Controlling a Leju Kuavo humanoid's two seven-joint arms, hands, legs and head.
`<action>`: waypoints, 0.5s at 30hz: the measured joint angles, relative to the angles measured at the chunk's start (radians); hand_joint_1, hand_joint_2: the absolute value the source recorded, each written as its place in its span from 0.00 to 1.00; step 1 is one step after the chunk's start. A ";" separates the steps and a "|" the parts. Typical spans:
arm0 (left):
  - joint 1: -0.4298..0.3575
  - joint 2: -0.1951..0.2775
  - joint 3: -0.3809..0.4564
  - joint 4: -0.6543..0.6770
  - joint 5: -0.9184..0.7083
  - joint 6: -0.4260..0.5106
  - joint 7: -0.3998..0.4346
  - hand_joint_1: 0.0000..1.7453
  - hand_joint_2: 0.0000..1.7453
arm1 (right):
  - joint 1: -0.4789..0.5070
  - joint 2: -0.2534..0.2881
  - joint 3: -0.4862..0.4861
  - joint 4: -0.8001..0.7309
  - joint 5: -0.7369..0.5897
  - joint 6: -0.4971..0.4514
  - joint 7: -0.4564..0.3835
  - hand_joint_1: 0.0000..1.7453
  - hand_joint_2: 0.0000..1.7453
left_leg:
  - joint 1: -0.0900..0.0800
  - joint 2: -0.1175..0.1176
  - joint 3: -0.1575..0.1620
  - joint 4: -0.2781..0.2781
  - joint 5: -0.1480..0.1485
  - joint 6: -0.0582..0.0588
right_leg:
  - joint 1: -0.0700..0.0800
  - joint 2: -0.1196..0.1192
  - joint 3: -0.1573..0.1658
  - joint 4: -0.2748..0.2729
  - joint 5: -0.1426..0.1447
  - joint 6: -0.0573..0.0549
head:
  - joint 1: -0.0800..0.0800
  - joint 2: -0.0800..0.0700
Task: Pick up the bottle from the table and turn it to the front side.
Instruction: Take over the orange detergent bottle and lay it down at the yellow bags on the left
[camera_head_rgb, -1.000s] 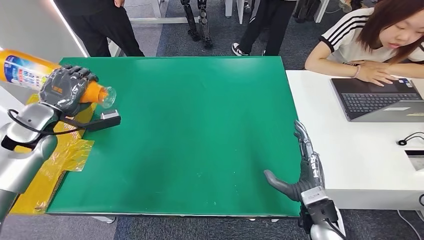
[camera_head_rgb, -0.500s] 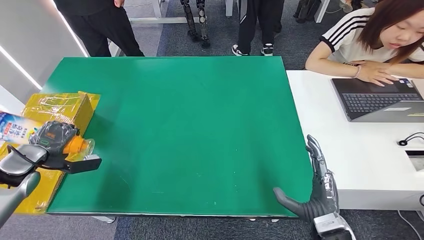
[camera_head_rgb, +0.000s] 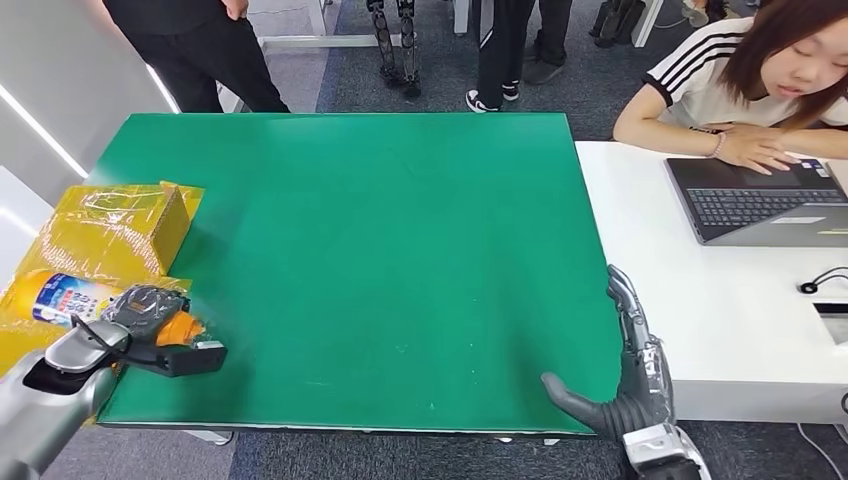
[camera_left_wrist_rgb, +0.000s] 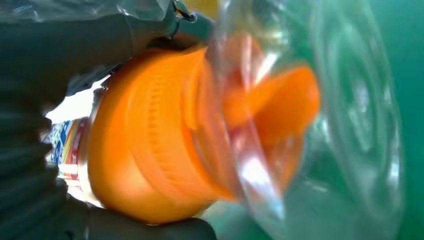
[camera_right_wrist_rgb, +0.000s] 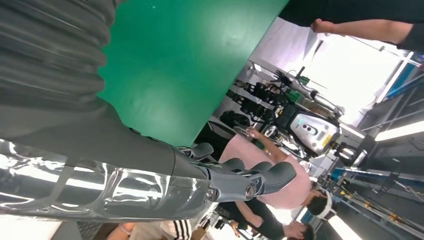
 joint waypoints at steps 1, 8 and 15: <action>-0.018 -0.022 -0.004 0.028 0.003 0.018 -0.016 1.00 1.00 | -0.009 0.000 0.001 0.002 -0.002 0.003 0.002 0.00 1.00 | 0.000 -0.001 0.000 0.000 0.000 0.000 | 0.000 -0.001 0.001 0.000 0.000 0.000 | 0.000 0.000; -0.068 -0.142 -0.033 0.114 0.049 0.136 -0.056 1.00 1.00 | -0.051 -0.003 0.009 0.015 -0.012 0.005 0.009 0.00 1.00 | 0.000 -0.002 0.001 0.000 0.001 0.001 | 0.000 -0.002 0.002 0.000 0.001 0.000 | 0.000 0.000; -0.079 -0.204 -0.037 0.125 0.180 0.131 -0.081 0.85 1.00 | -0.063 -0.029 0.022 0.027 -0.036 -0.012 0.016 0.00 1.00 | 0.000 -0.001 0.001 0.000 0.001 0.001 | 0.000 -0.001 0.001 0.000 0.001 0.000 | 0.000 0.000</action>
